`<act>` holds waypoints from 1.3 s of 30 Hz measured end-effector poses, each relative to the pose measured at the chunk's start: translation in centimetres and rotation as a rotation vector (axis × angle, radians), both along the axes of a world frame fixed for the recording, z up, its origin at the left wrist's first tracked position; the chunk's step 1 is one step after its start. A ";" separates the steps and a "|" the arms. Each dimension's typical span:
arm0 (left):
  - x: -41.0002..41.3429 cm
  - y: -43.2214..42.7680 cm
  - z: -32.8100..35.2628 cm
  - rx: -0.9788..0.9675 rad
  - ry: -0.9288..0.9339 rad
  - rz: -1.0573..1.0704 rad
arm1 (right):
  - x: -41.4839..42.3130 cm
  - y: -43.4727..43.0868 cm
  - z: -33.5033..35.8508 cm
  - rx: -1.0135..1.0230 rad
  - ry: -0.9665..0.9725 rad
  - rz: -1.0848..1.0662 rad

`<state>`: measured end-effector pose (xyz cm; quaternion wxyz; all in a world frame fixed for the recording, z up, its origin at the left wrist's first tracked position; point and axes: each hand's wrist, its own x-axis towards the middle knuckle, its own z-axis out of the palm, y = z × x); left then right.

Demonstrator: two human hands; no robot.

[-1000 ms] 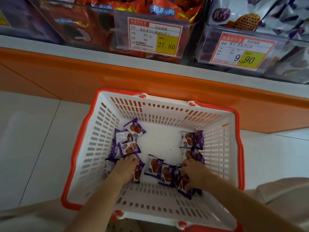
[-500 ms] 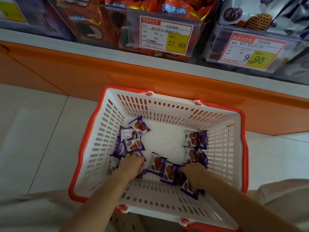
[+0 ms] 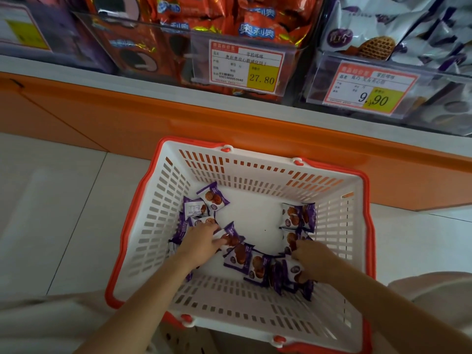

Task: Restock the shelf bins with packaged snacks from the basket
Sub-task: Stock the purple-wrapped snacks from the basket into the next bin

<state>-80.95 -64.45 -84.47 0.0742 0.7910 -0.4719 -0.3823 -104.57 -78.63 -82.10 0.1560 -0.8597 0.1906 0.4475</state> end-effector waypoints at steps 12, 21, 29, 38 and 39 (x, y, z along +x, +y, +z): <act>-3.2 -4.8 8.9 -0.291 0.391 0.497 | 2.9 -4.6 7.7 0.281 -0.621 -0.832; -5.7 -8.0 11.2 -0.420 0.572 0.580 | 3.4 -4.6 10.8 0.396 -0.748 -1.106; -6.2 -9.4 13.7 -0.637 0.360 0.409 | 2.0 -5.3 14.5 0.148 -1.037 -0.942; -2.2 -10.9 21.7 -1.125 -0.078 0.042 | -0.4 -7.5 22.2 -0.346 -1.583 -0.554; -1.8 -11.5 22.6 -1.186 -0.146 -0.005 | -0.5 -7.9 23.0 -0.389 -1.594 -0.535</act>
